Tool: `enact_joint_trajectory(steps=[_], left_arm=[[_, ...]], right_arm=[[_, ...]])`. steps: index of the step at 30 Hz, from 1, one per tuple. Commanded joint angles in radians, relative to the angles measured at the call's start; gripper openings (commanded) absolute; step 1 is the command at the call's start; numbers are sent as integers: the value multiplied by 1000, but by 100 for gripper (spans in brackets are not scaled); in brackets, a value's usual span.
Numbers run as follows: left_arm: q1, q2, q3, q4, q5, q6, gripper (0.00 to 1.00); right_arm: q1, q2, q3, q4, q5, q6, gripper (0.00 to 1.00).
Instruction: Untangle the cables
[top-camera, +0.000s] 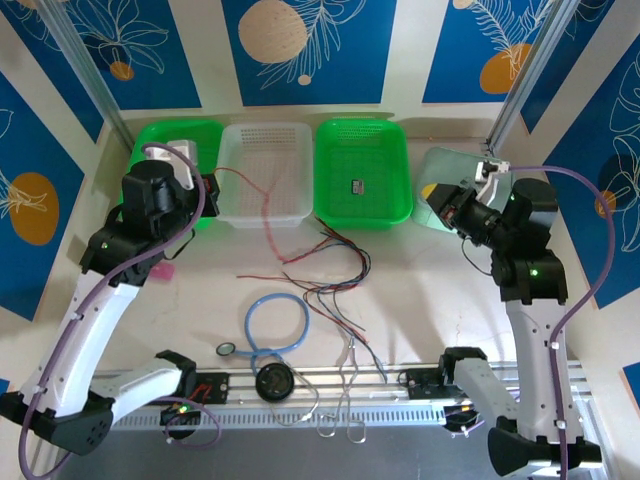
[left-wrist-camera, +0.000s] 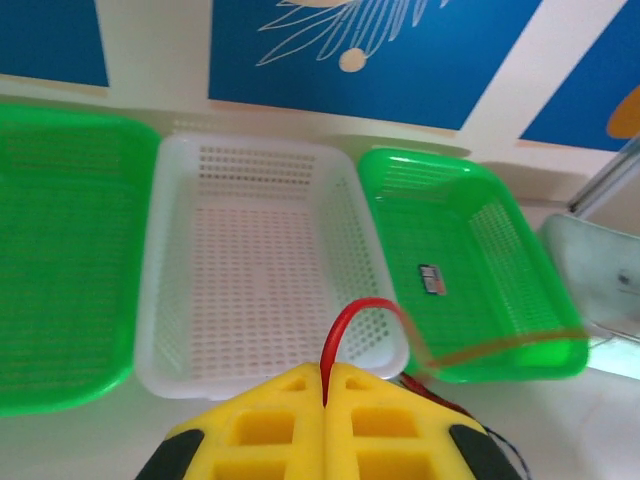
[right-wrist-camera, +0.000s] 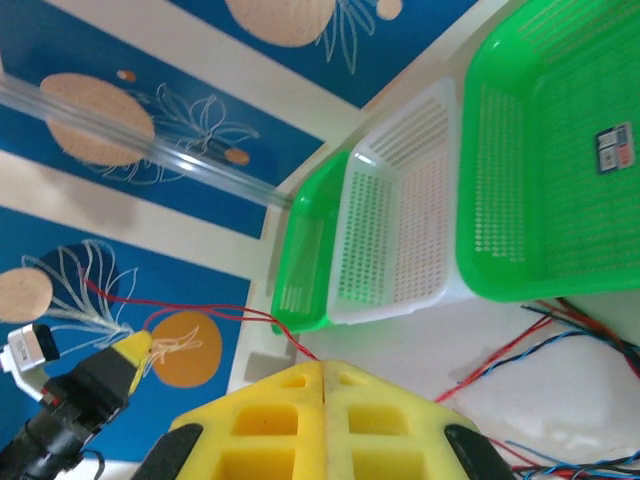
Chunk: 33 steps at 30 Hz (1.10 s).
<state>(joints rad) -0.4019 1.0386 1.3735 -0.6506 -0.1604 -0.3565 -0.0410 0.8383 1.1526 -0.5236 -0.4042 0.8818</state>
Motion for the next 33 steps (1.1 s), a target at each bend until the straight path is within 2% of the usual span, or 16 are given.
enact_joint_trajectory(steps=[1, 6, 8, 10, 11, 14, 16, 19, 23, 25, 33], left_arm=[[32, 30, 24, -66, -49, 41, 0], [83, 11, -20, -40, 3, 27, 0], [90, 21, -11, -46, 75, 20, 0], [90, 44, 0, -44, 207, 7, 0], [90, 60, 8, -44, 292, 0, 0], [88, 104, 23, -44, 487, -12, 0], [87, 121, 30, -52, 518, -36, 0], [89, 141, 56, -56, 535, -68, 0], [84, 158, 91, -33, 585, -104, 0], [77, 163, 99, -27, 604, -116, 0], [66, 166, 101, -41, 621, -124, 0]], right_arm=[[-33, -19, -29, -42, 63, -30, 0], [-106, -30, -57, -34, 10, -38, 0], [-115, -16, -64, -3, -62, -50, 0], [-95, 7, -78, 45, -146, -63, 0], [-64, 17, -94, 87, -182, -76, 0], [103, 33, -113, 120, -91, -168, 21], [234, 45, -113, 124, 21, -257, 38], [421, 67, -150, 209, 160, -384, 46], [595, 86, -311, 554, 272, -561, 62], [640, 154, -317, 658, 278, -635, 65], [704, 546, -36, 684, 219, -739, 67]])
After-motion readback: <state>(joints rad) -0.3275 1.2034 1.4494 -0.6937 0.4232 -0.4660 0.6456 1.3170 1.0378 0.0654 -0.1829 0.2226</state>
